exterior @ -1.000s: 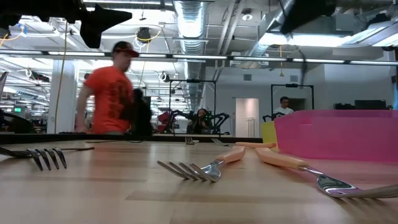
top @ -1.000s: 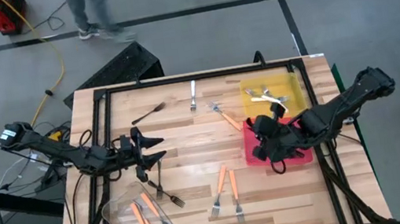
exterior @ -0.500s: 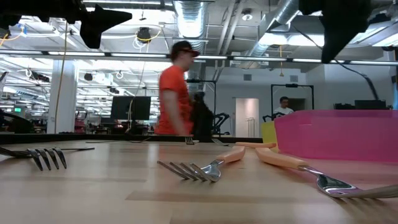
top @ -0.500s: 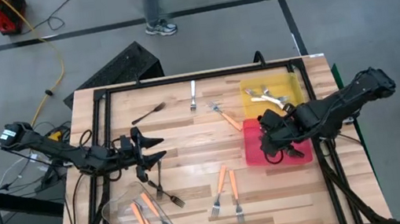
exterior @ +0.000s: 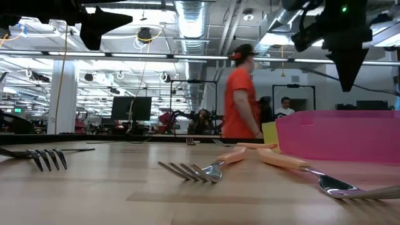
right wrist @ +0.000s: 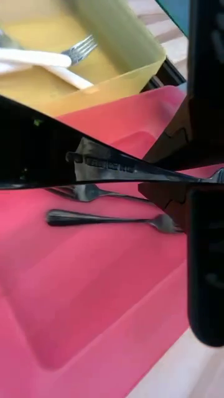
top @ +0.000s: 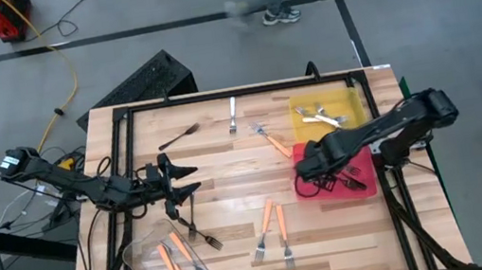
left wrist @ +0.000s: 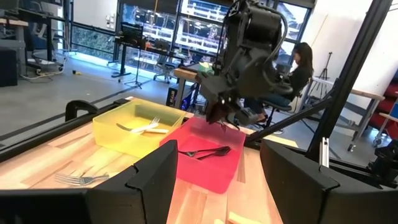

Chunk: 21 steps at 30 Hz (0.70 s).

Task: Sort silverware by color (type)
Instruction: Put the black fork into the red bin

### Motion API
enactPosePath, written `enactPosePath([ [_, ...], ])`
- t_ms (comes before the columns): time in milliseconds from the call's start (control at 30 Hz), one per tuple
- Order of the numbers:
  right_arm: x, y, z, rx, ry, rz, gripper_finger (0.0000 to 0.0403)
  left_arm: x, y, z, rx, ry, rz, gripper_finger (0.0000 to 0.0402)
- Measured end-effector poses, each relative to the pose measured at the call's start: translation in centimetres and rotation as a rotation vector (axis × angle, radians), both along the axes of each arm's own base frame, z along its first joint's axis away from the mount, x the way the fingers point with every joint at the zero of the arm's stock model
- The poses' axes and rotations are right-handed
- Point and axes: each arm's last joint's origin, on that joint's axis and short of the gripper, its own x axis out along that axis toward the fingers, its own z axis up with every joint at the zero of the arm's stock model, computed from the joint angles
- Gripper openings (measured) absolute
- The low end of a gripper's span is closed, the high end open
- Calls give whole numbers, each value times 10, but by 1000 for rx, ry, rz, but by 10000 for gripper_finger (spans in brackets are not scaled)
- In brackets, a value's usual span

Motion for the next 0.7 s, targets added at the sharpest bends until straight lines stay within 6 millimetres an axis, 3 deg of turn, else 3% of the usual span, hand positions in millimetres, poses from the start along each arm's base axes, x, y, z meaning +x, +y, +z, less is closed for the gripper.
enactPosePath([
  [333,19,-3,-28,102,136,105,37,0,0,-1,1,6,0,215],
  [500,27,-5,-37,156,117,185,37,0,0,-3,0,26,-1,215],
  [700,23,-9,-45,189,117,231,37,0,0,-5,-6,43,-7,215],
])
